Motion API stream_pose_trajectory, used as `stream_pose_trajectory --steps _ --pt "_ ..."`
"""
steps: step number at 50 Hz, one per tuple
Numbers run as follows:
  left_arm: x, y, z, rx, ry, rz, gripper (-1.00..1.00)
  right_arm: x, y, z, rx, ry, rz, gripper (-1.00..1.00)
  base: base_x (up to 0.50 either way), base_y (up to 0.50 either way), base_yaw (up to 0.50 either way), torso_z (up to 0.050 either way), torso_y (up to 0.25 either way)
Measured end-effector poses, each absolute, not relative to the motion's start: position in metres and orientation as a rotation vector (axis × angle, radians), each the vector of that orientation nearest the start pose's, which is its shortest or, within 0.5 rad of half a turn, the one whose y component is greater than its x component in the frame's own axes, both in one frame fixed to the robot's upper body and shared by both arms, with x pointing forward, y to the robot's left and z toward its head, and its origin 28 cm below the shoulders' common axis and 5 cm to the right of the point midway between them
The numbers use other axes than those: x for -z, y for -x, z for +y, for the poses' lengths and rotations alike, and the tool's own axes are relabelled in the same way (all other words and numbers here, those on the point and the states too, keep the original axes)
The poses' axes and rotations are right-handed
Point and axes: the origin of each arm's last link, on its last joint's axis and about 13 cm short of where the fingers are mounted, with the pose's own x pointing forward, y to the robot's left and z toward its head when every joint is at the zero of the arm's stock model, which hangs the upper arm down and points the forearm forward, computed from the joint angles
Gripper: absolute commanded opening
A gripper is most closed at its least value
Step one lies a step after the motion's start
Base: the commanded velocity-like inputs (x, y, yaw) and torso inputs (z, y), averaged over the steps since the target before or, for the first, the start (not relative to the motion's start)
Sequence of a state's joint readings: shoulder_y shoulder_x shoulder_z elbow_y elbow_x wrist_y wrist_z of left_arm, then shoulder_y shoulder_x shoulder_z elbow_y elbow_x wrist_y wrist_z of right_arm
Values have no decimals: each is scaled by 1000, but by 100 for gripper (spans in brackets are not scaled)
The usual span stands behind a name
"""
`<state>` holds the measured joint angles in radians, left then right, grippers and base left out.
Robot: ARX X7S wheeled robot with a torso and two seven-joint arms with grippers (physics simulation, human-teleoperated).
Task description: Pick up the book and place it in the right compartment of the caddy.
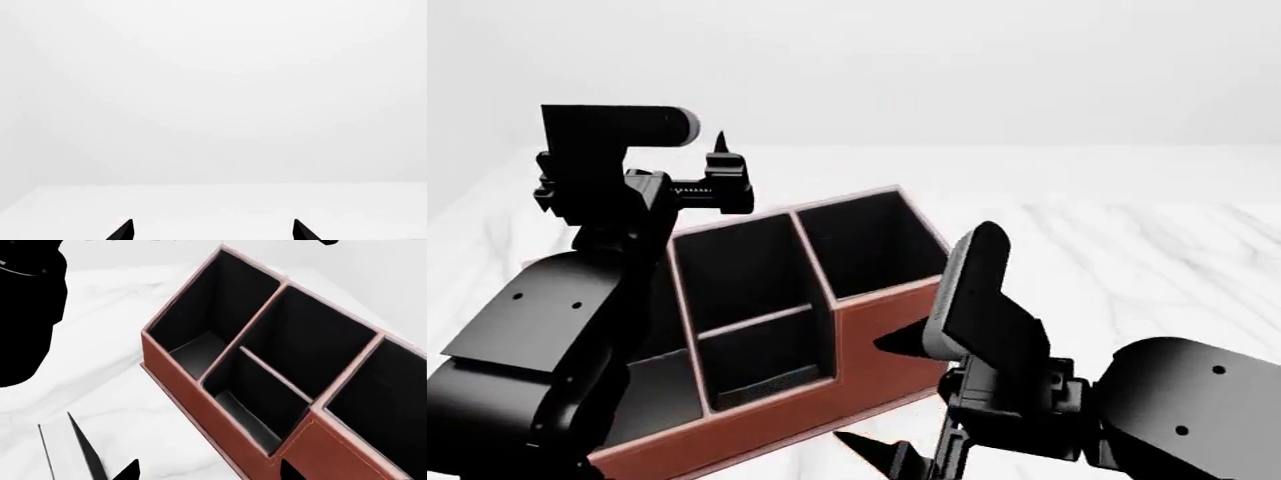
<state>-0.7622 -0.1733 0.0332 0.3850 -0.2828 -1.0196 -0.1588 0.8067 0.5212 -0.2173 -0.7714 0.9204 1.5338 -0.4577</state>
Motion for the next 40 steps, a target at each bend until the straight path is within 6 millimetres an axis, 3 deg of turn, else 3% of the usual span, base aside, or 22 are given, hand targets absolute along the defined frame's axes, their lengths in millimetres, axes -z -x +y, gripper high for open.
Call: stream_pose_trajectory --steps 24,40 --pt "-225 -298 223 5 -13 -108 100 -217 -210 -111 -1282 451 470 100 0 0 0 0 0" --pt "-223 -300 222 6 -17 -102 100 -217 -214 -77 -1368 580 583 100 0 0 0 0 0"
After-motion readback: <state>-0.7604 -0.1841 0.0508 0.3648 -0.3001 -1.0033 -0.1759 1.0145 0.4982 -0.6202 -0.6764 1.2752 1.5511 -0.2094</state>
